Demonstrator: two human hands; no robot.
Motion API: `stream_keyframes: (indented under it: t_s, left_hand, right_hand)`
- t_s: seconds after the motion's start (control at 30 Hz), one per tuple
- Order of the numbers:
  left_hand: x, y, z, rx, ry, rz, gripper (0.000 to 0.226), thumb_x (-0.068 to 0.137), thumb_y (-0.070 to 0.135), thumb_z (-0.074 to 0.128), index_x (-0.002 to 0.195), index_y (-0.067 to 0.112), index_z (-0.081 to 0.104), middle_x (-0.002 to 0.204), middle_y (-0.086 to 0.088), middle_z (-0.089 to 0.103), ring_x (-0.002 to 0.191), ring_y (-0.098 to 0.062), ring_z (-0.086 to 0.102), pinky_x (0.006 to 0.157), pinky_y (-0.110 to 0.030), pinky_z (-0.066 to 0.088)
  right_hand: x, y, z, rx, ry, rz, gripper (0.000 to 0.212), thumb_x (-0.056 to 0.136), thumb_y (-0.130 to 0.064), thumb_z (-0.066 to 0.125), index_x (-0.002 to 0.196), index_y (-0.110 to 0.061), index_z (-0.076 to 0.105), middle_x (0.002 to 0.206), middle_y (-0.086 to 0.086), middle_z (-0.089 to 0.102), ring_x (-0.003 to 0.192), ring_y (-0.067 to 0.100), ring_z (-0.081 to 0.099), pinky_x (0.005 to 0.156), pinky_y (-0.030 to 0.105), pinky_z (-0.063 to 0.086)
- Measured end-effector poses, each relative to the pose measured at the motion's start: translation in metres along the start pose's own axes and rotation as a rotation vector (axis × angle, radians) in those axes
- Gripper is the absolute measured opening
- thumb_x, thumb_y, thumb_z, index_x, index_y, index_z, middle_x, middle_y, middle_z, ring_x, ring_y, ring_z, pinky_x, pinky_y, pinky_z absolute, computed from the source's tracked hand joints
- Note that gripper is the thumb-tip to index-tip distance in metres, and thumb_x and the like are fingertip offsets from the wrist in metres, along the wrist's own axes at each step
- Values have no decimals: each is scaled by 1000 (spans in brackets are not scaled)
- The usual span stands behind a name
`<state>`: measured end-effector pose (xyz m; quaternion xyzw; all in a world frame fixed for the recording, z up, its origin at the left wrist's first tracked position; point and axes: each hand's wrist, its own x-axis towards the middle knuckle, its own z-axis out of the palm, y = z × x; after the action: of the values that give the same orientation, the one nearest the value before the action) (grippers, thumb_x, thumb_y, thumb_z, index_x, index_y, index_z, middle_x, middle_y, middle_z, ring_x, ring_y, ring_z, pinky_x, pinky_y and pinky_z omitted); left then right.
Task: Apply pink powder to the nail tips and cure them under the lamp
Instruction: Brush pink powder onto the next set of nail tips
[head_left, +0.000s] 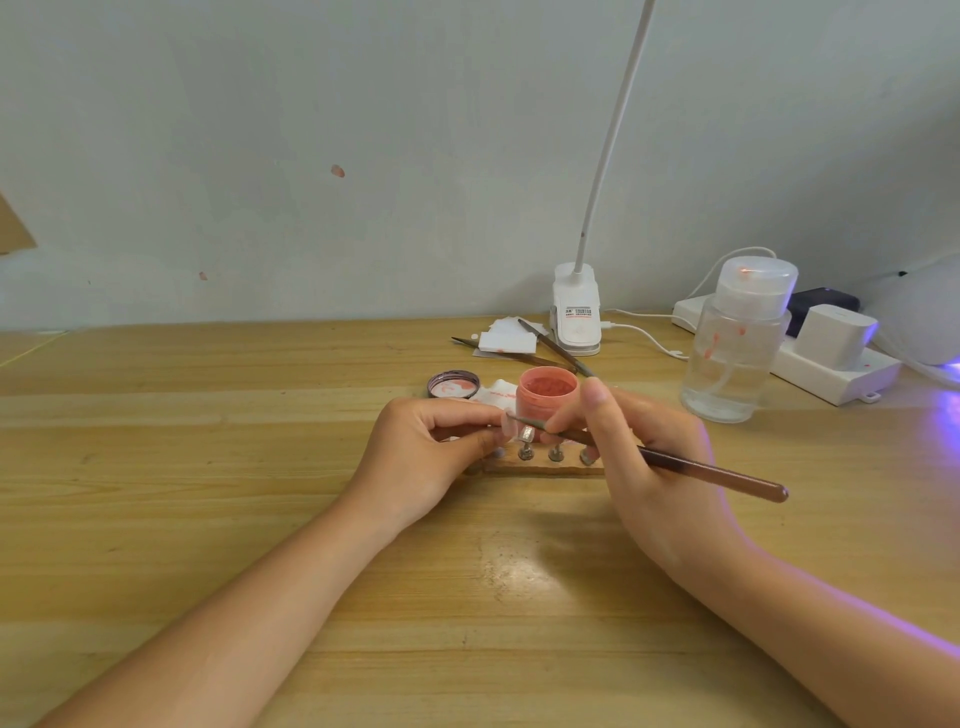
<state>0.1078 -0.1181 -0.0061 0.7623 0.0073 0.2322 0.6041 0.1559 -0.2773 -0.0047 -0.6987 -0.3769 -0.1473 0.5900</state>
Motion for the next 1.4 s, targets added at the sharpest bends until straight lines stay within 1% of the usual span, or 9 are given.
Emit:
stream_keyframes:
  t_s: [0.13,0.3,0.4,0.53,0.67,0.83,1.0,1.17,1.4]
  left_hand:
    - [-1,0,-2,-10,23,6,19,71,-4,70,69,15,71,64,8,70,57,-4,65,55,-10,47]
    - [-1,3,-3,70,63,68,14,68,8,74,67,22,70,69,14,69,67,3,63,65,-9,46]
    - [-1,3,-2,65,92,58,7,64,21,73,68,17,69,69,15,68,68,3,62,65,-9,46]
    - [-2,4,-1,38,93,31,13,61,26,71,68,15,68,66,11,68,66,2,61,63,-8,44]
    - [-1,3,-1,45,92,19,6,67,15,74,69,15,68,69,9,68,66,1,61,63,-9,44]
    - [0,1,-1,51,100,23,12,70,2,74,69,14,69,69,7,67,64,2,60,62,-8,43]
    - [1,0,-2,93,94,31,10,69,4,75,71,14,70,75,-1,70,70,-3,62,67,-11,46]
    - [1,0,-2,111,99,44,16,69,2,75,68,16,69,70,4,68,66,2,60,65,-9,45]
    - [1,1,-2,116,101,44,21,68,2,75,65,21,68,63,13,67,64,4,59,64,-8,44]
  right_hand:
    - [-1,-1,-3,79,27,41,50,88,-45,36,61,-14,65,63,1,67,66,16,64,72,46,49]
    - [-1,0,-1,80,81,-13,45,90,-39,35,65,-14,63,70,-8,68,77,3,65,69,20,46]
    - [-2,1,-1,65,74,-13,46,91,-38,34,68,-11,64,69,-7,67,75,3,63,67,14,42]
    - [-3,-1,-1,9,62,-38,43,91,-37,34,68,-16,64,71,-17,64,80,-1,60,71,18,40]
    - [-2,-1,1,-73,12,-59,41,90,-39,34,71,-20,65,76,-15,65,80,2,60,75,29,43]
    - [-5,-2,0,-62,28,-164,49,93,-29,35,61,-8,66,61,-3,64,65,8,58,68,20,41]
    - [-2,-2,1,-145,16,-113,41,91,-37,34,68,-22,65,63,-22,56,68,-1,54,71,21,38]
    - [-4,-2,1,-61,26,-151,48,92,-31,35,62,-10,67,64,-7,64,68,4,58,70,23,41]
    - [-3,-3,1,-92,5,-120,48,91,-36,35,64,-12,67,61,-11,62,67,7,56,67,22,40]
